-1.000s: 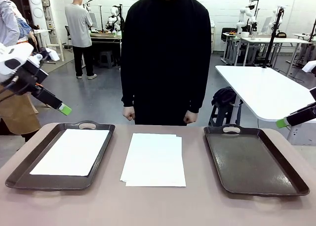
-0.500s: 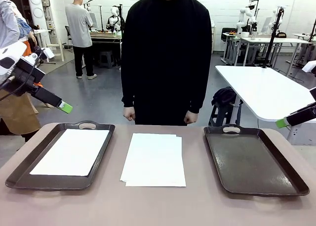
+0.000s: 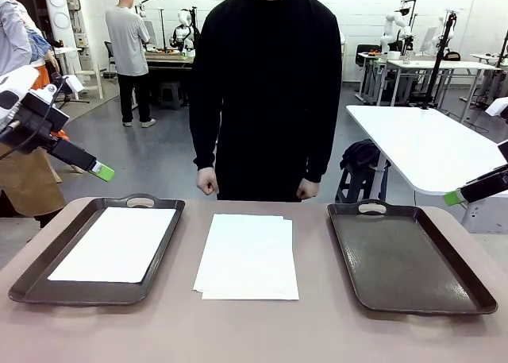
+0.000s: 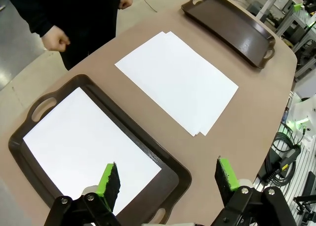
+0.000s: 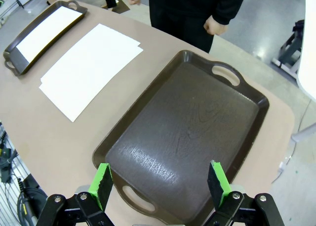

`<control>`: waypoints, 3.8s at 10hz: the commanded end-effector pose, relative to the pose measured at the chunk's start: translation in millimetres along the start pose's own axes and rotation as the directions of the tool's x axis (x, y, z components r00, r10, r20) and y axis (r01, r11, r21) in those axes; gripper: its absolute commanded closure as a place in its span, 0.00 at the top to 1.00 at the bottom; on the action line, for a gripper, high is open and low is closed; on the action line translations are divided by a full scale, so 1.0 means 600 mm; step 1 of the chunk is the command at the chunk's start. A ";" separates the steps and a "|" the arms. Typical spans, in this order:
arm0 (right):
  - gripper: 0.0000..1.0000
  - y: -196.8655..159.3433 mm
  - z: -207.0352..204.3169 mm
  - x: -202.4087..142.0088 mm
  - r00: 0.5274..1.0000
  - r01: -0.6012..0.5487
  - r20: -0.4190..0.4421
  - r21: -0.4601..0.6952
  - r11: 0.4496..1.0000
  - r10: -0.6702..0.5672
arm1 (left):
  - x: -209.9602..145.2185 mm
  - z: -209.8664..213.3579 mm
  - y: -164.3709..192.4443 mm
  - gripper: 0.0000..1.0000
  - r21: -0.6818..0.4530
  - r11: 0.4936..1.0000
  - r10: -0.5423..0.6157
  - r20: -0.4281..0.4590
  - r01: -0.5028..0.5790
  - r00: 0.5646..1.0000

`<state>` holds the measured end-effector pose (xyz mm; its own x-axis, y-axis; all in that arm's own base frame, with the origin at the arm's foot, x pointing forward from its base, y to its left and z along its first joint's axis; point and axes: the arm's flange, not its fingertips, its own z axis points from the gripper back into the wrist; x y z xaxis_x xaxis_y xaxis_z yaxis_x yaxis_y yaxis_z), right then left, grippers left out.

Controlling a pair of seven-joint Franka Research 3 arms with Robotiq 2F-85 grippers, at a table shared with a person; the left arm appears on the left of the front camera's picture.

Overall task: Sort the A4 documents.
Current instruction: Receive the A4 Paper.

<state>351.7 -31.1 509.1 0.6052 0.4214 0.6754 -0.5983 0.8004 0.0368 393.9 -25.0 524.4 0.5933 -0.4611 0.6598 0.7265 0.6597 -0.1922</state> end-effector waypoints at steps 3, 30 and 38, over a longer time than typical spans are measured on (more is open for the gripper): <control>1.00 -0.002 -0.004 -0.002 1.000 0.005 0.006 0.018 1.000 -0.005 | 0.000 -0.001 -0.001 1.00 -0.002 1.000 -0.001 0.000 0.001 1.000; 1.00 -0.002 -0.004 -0.002 1.000 0.005 0.006 0.018 1.000 -0.005 | 0.000 -0.001 -0.001 1.00 -0.002 1.000 -0.001 0.000 0.001 1.000; 1.00 -0.002 -0.004 -0.002 1.000 0.005 0.006 0.018 1.000 -0.005 | 0.000 -0.001 -0.001 1.00 -0.002 1.000 -0.001 0.000 0.001 1.000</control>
<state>351.7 -31.1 509.1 0.6052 0.4214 0.6754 -0.5983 0.8004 0.0368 393.7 -26.0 524.7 0.5924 -0.4641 0.6586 0.7271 0.6600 -0.1891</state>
